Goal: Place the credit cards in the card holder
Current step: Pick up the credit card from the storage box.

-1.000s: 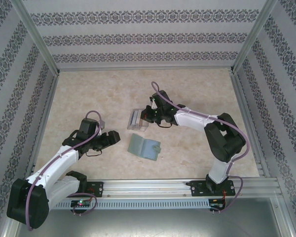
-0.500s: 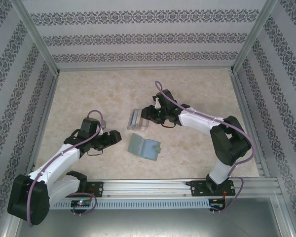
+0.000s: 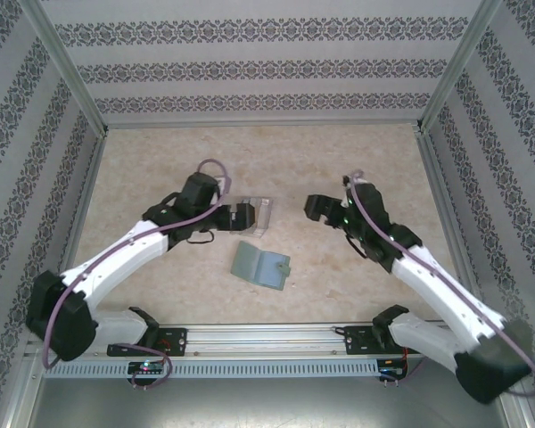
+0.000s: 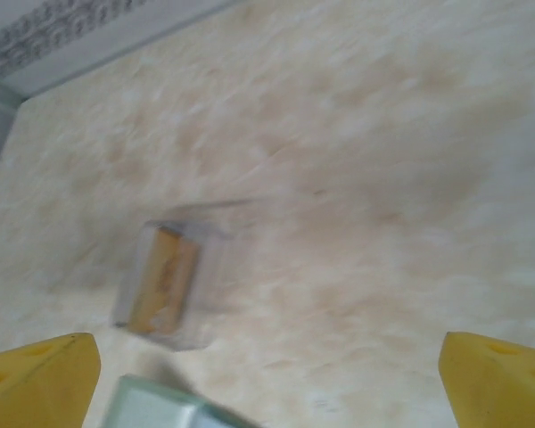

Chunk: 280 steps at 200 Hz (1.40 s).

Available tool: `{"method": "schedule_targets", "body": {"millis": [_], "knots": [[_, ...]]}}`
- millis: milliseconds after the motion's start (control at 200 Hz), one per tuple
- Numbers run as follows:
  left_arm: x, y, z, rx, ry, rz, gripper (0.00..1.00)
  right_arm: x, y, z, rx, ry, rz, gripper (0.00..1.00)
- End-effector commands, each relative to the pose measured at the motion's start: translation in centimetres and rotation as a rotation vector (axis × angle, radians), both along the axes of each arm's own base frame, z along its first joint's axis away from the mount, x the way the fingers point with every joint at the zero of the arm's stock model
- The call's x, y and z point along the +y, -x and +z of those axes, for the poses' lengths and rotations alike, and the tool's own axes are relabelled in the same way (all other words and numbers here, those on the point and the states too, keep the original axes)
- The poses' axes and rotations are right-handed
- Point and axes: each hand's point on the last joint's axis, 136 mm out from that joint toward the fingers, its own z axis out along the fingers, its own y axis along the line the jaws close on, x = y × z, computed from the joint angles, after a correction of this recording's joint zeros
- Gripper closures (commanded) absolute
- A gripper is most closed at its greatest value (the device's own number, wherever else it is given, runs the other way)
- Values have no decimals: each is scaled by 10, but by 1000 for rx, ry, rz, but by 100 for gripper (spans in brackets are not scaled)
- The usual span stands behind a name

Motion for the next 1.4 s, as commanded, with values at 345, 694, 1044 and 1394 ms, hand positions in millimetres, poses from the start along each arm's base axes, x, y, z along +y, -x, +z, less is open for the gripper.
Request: {"method": "schedule_targets", "body": {"millis": [345, 694, 1044, 1394], "knots": [[-26, -31, -49, 52, -368, -7, 0, -102, 43, -23, -189, 311, -255, 2], [-40, -41, -64, 60, -523, 2, 0, -112, 48, -31, -190, 313, -283, 2], [-15, -49, -66, 57, -597, 100, 18, -114, 50, -35, -173, 294, -290, 2], [-12, -53, -91, 98, -587, 71, 38, -112, 51, -36, -177, 275, -278, 2]]}}
